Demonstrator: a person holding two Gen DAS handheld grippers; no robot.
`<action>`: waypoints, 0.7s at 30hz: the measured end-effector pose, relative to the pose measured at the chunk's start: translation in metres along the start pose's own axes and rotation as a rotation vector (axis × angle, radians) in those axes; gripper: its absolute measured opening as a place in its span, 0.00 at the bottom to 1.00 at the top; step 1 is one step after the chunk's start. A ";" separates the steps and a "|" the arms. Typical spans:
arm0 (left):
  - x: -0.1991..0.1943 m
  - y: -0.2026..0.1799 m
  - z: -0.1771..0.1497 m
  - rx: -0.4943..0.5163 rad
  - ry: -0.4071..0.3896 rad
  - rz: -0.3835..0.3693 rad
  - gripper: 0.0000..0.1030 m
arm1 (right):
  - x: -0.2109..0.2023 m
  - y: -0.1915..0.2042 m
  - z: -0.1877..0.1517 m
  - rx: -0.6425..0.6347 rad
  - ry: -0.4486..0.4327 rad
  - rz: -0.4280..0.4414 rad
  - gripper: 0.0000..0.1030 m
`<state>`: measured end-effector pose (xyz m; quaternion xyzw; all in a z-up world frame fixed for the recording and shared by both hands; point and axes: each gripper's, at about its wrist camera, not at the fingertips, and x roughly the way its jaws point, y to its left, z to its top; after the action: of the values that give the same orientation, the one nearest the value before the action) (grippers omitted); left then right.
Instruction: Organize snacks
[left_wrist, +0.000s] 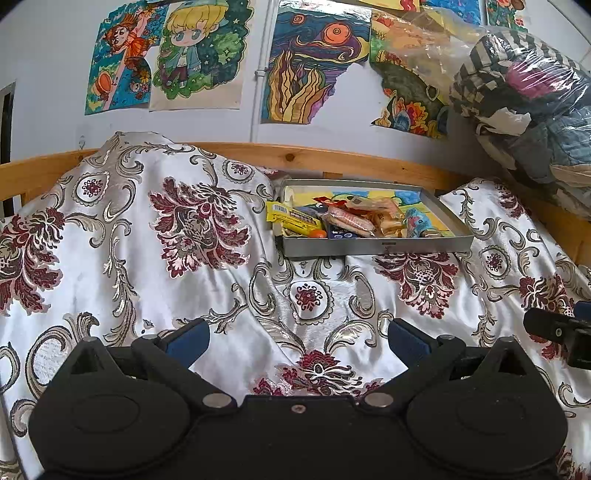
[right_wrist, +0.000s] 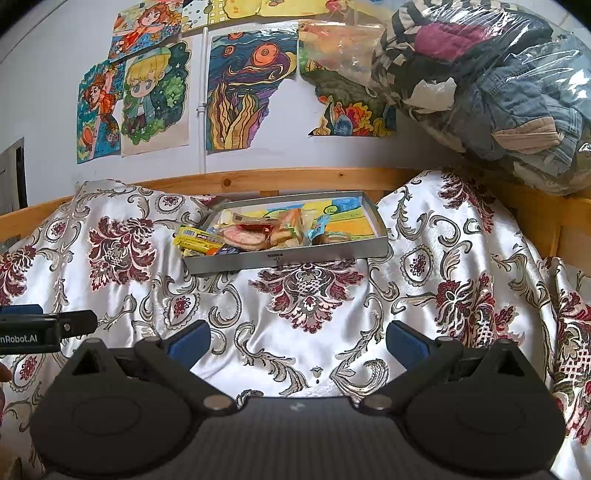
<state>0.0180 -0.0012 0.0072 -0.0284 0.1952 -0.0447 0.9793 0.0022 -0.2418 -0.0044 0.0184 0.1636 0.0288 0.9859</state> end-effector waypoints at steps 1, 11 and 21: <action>0.000 0.000 0.000 0.000 0.000 0.000 0.99 | 0.000 0.000 0.000 0.001 0.002 0.002 1.00; 0.000 0.000 0.000 0.000 0.000 0.000 0.99 | 0.000 0.001 -0.001 -0.003 0.006 0.003 1.00; -0.001 0.000 -0.001 0.002 0.005 -0.001 0.99 | 0.000 0.001 -0.001 -0.004 0.008 0.004 1.00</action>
<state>0.0170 -0.0015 0.0064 -0.0274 0.1973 -0.0455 0.9789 0.0023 -0.2408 -0.0053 0.0167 0.1674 0.0312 0.9853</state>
